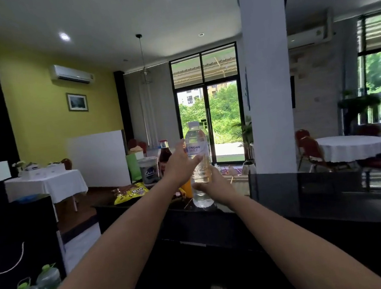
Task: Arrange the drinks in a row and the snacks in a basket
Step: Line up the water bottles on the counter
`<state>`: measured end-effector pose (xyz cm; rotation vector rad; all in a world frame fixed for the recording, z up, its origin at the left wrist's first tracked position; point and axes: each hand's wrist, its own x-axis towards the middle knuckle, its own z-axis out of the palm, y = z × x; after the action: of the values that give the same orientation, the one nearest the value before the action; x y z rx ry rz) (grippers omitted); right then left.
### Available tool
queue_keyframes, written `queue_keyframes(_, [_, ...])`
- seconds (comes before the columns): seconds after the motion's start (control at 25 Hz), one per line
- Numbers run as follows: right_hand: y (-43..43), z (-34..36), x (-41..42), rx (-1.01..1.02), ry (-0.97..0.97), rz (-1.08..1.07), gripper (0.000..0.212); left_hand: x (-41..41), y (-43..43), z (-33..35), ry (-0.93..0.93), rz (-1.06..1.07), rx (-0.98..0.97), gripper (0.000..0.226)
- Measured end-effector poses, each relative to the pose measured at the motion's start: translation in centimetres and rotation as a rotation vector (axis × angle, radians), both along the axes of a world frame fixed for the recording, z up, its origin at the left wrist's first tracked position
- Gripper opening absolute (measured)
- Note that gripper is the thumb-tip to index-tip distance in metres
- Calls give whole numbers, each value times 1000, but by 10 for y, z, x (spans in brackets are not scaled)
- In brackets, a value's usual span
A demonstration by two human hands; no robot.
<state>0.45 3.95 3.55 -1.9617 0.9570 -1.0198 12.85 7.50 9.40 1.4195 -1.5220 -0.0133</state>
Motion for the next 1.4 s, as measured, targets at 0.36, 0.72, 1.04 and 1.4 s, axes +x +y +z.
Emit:
queue_keyframes(0.36, [-9, -20, 9, -74, -117, -134, 67, -1, -17, -4, 204, -47, 5, 63])
queue_keyframes(0.72, [-4, 3, -80, -141, -64, -219, 59, -78, -13, 2, 189, -82, -65, 55])
queue_keyframes(1.04, [-8, 27, -230, -137, 2, -397, 56, -226, -42, 21, 171, -249, -78, 49])
queue_keyframes(1.4, [-19, 4, -379, -82, 14, -590, 48, -387, -81, -4, 114, -377, 5, 50])
